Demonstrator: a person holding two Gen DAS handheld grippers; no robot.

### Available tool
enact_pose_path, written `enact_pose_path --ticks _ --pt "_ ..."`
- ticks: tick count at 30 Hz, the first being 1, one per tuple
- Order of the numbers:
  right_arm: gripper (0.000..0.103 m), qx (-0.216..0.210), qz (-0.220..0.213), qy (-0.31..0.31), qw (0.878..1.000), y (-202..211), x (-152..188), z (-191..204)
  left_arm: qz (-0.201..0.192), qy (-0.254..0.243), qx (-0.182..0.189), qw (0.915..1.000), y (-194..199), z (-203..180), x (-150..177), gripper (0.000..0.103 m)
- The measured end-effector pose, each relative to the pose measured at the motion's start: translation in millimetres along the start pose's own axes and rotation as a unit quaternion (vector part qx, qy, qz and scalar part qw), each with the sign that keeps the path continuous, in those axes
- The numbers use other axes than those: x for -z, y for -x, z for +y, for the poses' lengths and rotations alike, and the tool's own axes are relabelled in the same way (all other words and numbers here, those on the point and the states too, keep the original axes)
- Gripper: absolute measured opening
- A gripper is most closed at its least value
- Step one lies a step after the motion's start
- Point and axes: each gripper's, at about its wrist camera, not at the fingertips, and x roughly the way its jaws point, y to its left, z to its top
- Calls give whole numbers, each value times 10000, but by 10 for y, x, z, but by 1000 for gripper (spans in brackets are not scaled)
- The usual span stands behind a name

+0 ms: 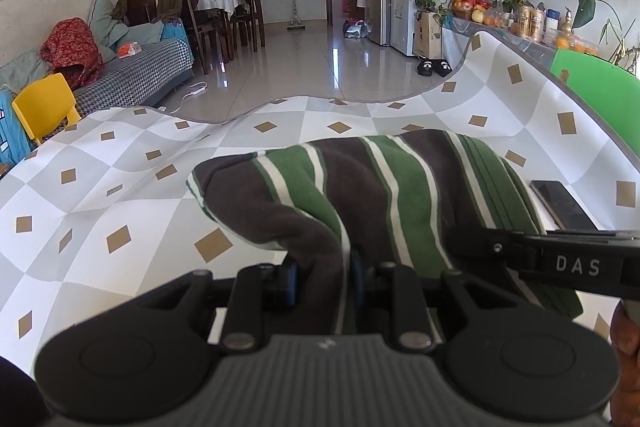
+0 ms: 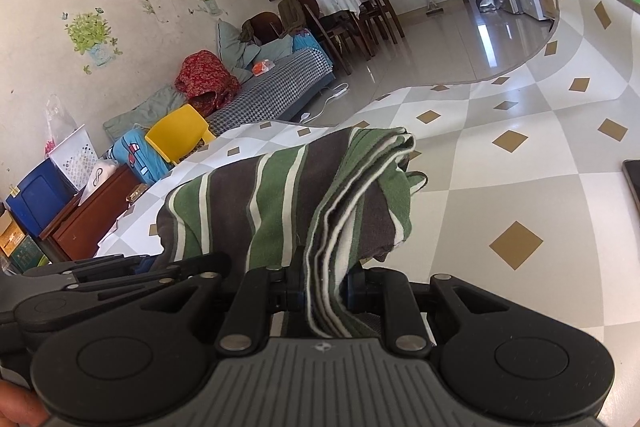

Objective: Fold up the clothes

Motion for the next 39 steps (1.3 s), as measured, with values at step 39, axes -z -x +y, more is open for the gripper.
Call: enact_pose_path --ticks 39 --pt "18 -199 143 157 9996 -286 -51 217 28 345 -308 9989 -72 308 6 22"
